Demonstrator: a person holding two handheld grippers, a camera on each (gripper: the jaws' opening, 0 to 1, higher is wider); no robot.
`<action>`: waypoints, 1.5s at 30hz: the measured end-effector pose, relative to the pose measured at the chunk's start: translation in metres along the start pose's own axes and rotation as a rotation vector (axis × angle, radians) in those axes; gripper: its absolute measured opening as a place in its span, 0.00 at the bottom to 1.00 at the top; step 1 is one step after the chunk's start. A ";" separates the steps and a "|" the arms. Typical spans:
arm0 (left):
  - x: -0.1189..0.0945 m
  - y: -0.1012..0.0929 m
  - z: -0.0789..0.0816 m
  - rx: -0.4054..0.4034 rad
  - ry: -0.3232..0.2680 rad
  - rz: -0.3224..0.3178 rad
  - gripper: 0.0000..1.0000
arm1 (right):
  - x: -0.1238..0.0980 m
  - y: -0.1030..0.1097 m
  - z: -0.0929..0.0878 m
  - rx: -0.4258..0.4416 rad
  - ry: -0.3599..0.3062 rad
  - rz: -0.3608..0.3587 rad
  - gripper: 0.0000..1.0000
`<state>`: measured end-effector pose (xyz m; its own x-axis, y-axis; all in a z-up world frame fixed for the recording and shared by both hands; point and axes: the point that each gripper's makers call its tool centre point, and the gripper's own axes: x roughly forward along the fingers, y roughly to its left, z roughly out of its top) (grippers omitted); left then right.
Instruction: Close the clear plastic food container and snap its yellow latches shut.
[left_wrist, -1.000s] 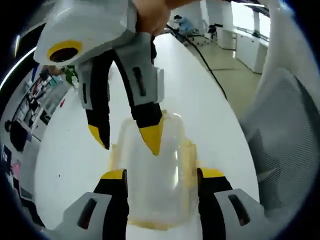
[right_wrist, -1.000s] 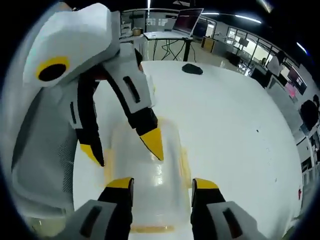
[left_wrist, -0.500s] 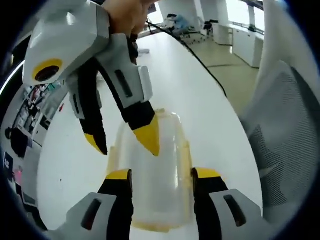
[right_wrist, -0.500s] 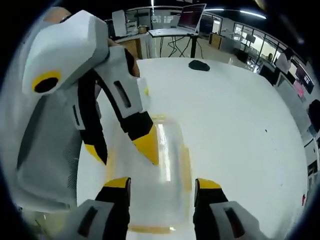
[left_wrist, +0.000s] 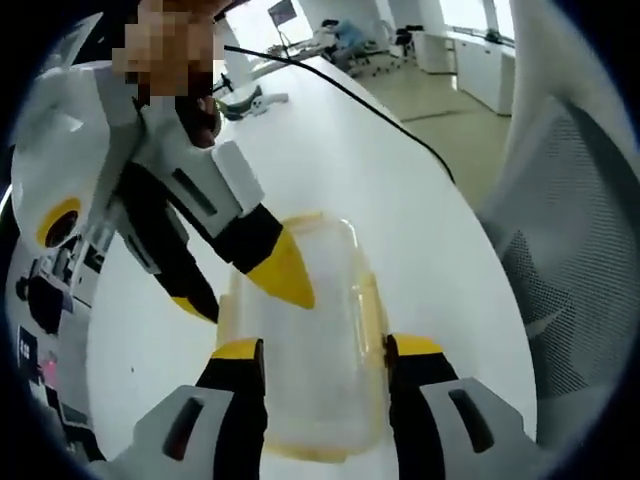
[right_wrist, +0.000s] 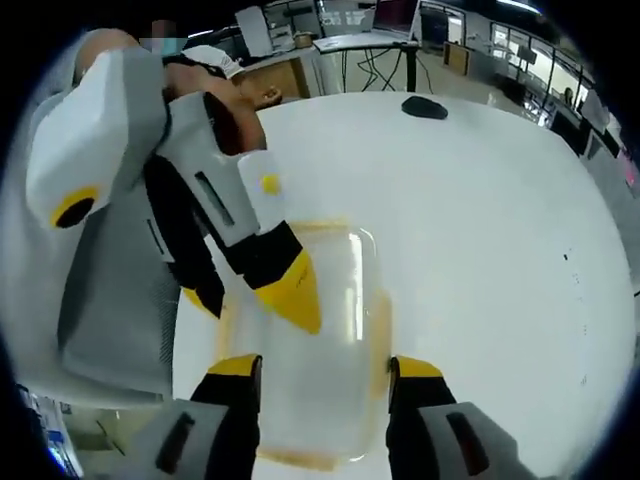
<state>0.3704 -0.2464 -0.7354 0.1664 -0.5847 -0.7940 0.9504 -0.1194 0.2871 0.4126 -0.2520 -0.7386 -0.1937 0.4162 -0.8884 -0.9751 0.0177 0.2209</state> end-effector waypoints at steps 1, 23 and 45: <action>0.000 0.000 0.000 0.008 0.004 0.002 0.46 | 0.001 0.000 0.000 0.006 0.002 0.017 0.50; 0.010 -0.001 -0.004 0.028 0.018 0.071 0.41 | 0.011 0.004 -0.009 0.072 0.096 0.103 0.46; 0.006 0.005 0.001 -0.042 0.015 0.088 0.44 | 0.004 0.007 0.001 -0.044 0.088 0.062 0.48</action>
<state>0.3758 -0.2517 -0.7382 0.2532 -0.5796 -0.7745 0.9421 -0.0341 0.3335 0.4050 -0.2490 -0.7406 -0.2609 0.3335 -0.9059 -0.9643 -0.0465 0.2606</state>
